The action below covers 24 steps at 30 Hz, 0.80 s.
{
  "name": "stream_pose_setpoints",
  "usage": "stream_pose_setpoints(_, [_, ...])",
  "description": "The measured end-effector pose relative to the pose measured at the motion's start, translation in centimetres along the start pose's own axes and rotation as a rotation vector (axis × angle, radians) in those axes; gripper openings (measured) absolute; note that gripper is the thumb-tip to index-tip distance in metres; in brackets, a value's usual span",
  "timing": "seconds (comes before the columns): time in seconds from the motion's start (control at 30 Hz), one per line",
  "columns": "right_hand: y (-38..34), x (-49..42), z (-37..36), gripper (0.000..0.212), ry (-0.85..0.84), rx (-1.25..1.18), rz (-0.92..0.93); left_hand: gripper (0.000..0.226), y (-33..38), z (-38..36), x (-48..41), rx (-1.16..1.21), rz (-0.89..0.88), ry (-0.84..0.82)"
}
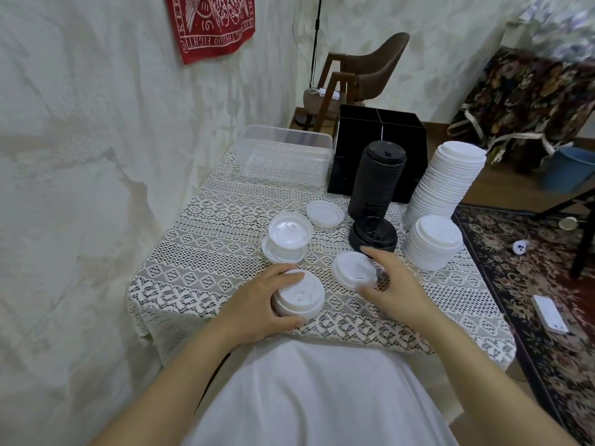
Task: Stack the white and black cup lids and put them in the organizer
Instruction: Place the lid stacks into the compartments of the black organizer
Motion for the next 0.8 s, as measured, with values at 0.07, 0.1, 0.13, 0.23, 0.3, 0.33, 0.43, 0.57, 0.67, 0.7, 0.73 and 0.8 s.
stream_pose_setpoints(0.07, [-0.2, -0.6, -1.1, 0.08, -0.118, 0.032, 0.068, 0.076, 0.0, 0.0, 0.0, 0.011, 0.006, 0.0])
stream_pose_setpoints(0.1, [-0.1, -0.9, -1.4, 0.082, -0.129, 0.04, 0.087, 0.076, 0.0, 0.0, 0.0, 0.016, 0.008, 0.0])
stream_pose_setpoints(0.13, [0.0, -1.2, -1.6, 0.083, -0.136, 0.05, 0.087, 0.077, 0.0, 0.0, 0.0, 0.02, 0.01, 0.0])
stream_pose_setpoints(0.23, [-0.3, -1.7, -1.6, 0.082, -0.13, 0.049, 0.07, 0.082, 0.0, 0.1, 0.0, 0.025, 0.026, 0.003])
stream_pose_setpoints(0.3, [-1.1, -1.5, -1.4, 0.077, -0.087, 0.016, 0.094, 0.089, -0.1, 0.2, 0.0, 0.034, 0.045, 0.012])
stream_pose_setpoints(0.33, [-1.8, -1.3, -1.2, 0.073, -0.042, -0.021, 0.115, 0.092, -0.1, 0.3, 0.0, 0.041, 0.054, 0.017])
stream_pose_setpoints(0.43, [-4.8, -0.1, -1.5, 0.066, 0.034, -0.134, 0.241, 0.102, -0.1, 0.3, 0.0, 0.047, 0.067, 0.022])
stream_pose_setpoints(0.57, [-7.0, 1.6, -4.1, 0.065, -0.052, -0.115, 0.354, 0.116, -0.2, 0.1, 0.0, 0.074, 0.089, 0.012])
stream_pose_setpoints(0.67, [-7.2, 1.9, -5.0, 0.065, -0.067, -0.083, 0.349, 0.118, -0.6, 0.0, 0.0, 0.094, 0.108, 0.018])
stream_pose_setpoints(0.7, [-7.2, 1.9, -5.2, 0.064, -0.073, -0.082, 0.351, 0.118, -0.7, 0.0, 0.0, 0.094, 0.109, 0.02])
stream_pose_setpoints(0.73, [-7.3, 2.0, -5.3, 0.064, -0.08, -0.082, 0.354, 0.117, -0.8, 0.0, 0.0, 0.092, 0.105, 0.023])
stream_pose_setpoints(0.8, [-7.5, 2.1, -5.6, 0.064, -0.095, -0.077, 0.359, 0.114, -0.7, 0.0, -0.1, 0.086, 0.092, 0.029])
Point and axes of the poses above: each hand's wrist, its own x-axis away from the middle knuckle, its own z-axis out of the back of the hand, y = z × x, the point moved 6 cm from there along -x, towards the middle knuckle, and after that the axes turned 12 degrees about y, right-handed, at the moved point
